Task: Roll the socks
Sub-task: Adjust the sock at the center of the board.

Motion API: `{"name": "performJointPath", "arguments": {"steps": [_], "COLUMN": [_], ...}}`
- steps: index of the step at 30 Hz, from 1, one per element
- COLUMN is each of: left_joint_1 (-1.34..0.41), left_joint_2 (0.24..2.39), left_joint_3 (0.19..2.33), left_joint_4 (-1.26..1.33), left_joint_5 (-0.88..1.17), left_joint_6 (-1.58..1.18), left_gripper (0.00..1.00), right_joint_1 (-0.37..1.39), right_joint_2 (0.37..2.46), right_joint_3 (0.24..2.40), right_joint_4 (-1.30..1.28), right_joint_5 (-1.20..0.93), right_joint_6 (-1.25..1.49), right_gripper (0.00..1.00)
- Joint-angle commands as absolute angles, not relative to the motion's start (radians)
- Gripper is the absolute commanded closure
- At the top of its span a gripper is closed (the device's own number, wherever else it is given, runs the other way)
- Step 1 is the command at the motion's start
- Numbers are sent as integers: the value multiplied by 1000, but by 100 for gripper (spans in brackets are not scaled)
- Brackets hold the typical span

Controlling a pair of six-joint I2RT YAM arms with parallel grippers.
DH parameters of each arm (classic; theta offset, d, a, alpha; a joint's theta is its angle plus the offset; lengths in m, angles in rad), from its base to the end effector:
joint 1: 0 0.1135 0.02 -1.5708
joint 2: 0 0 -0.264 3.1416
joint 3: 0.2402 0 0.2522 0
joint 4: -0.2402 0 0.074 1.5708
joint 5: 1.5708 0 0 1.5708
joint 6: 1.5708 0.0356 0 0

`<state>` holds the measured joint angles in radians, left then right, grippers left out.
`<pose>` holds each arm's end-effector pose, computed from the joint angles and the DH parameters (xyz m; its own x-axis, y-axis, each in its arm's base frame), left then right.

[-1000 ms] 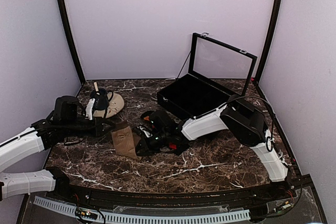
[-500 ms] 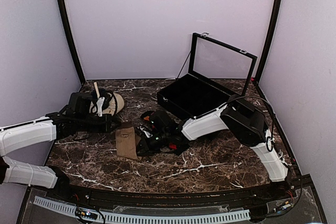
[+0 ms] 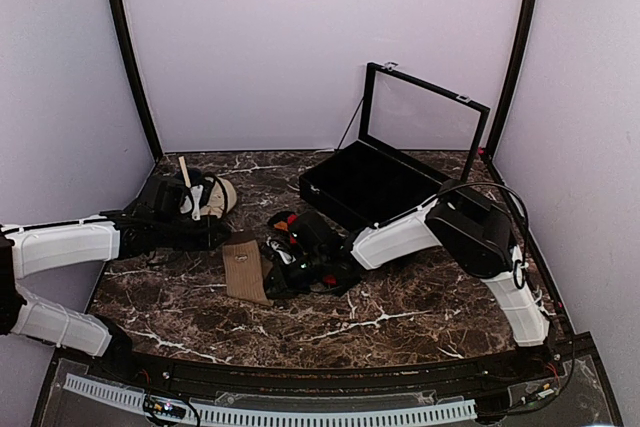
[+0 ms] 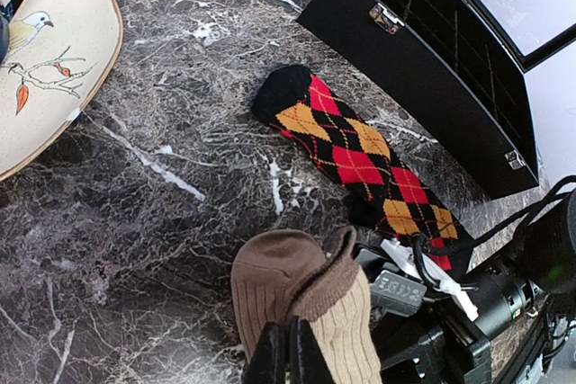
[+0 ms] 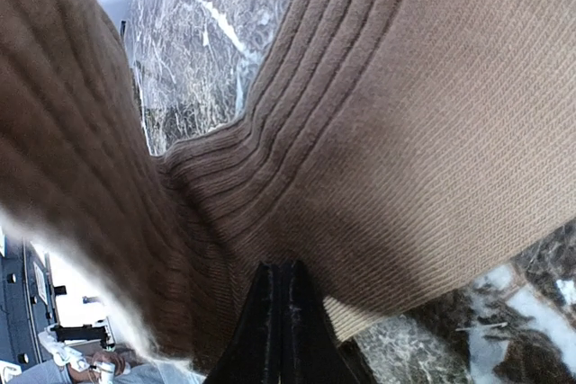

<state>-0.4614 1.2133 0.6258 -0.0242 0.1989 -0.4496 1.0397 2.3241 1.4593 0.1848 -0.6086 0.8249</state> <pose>0.2242 -0.1193 0.2124 -0.7157 -0.1199 -0.6880 0.3000 0.8368 -0.4580 0.2283 0.4289 0.0937 -0.9011 -0.3443 -0.2636 -0.3990 0.4201 0.8151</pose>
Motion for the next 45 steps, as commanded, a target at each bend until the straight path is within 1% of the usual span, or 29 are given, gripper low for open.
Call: {"name": "performJointPath", "arguments": {"steps": [1,11,18,25,33,40,45], "left_joint_1": [-452,-448,-450,-449,-450,-448,-450], "left_joint_2": [1204,1318,1367,1428,1535,1612,1627], "left_joint_3": [625,663,670,710,801,845,858], "left_joint_4": [-34,-53,17,108,99,22,-56], "left_joint_5": [171,224,279,393,502,517,446], "left_joint_6": [-473,-492,-503,-492,-477,-454,-443], "left_gripper": [100,100,100,100,100,100,100], "right_joint_1": [1037,1037,1037,1038,1039,1039,1038], "right_joint_2": [2352,2333,2333,2339,2342,2345,2344], "right_joint_3": [1404,1374,1373,1382,1378,1389,1394], "right_joint_4": [44,62,56,41,36,15,3], "right_joint_5": [-518,-477,-474,-478,-473,-469,-468], "right_joint_6": [832,834,816,790,774,757,748], "right_gripper": [100,100,100,100,100,100,100]}}
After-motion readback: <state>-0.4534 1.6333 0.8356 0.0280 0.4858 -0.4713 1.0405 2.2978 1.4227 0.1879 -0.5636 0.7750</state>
